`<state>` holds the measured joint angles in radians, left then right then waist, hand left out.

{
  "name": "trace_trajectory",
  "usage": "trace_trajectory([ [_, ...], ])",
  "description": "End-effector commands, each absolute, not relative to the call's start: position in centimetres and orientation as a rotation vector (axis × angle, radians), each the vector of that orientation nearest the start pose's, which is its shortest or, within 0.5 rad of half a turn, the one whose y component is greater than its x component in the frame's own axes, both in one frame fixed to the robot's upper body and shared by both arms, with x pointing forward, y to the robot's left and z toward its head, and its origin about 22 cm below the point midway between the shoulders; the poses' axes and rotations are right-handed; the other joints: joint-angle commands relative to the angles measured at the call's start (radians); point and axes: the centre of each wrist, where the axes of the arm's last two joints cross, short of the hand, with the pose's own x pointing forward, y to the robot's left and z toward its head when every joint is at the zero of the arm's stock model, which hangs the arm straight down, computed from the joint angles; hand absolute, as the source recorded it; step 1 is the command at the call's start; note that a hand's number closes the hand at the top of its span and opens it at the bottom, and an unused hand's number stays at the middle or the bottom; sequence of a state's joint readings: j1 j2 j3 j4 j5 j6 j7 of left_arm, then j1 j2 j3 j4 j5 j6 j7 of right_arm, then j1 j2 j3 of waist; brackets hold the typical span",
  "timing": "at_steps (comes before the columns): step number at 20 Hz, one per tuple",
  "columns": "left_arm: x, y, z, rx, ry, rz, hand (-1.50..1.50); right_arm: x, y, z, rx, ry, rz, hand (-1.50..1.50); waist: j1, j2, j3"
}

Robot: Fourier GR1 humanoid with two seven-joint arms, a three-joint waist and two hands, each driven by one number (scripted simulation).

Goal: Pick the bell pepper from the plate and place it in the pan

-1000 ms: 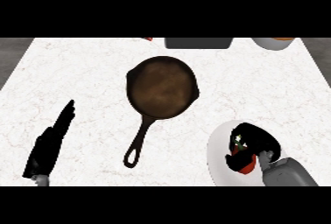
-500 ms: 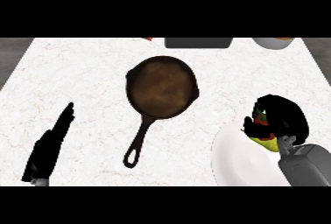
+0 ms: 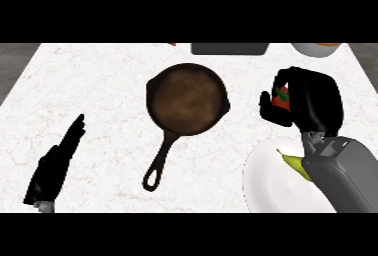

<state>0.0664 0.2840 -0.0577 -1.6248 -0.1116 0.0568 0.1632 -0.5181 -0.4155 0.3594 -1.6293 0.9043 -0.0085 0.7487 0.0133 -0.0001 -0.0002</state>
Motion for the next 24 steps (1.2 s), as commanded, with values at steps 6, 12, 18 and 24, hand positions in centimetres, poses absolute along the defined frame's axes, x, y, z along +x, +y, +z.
trace_trajectory([
  [6, 23.8, 27.8, 0.9, 0.315, -1.375, -0.263, 0.00, 36.5, -11.2, 15.9, -1.008, -1.511, 0.766, 1.50, 0.004, 0.004, 0.000],
  [12, 22.0, 28.1, 1.1, 0.316, -1.389, -0.282, 0.00, 39.7, -7.3, 11.7, -0.898, -1.485, 0.718, 1.50, 0.027, 0.010, 0.000],
  [18, 23.0, 26.6, 1.7, 0.305, -1.414, -0.315, 0.00, 42.6, -5.9, 10.9, -0.870, -1.383, 0.773, 1.50, 0.056, 0.018, 0.000],
  [24, 23.6, 26.2, 1.4, 0.273, -1.428, -0.334, 0.00, 43.1, -6.8, 7.6, -0.857, -1.283, 0.977, 1.50, 0.085, 0.036, 0.000],
])
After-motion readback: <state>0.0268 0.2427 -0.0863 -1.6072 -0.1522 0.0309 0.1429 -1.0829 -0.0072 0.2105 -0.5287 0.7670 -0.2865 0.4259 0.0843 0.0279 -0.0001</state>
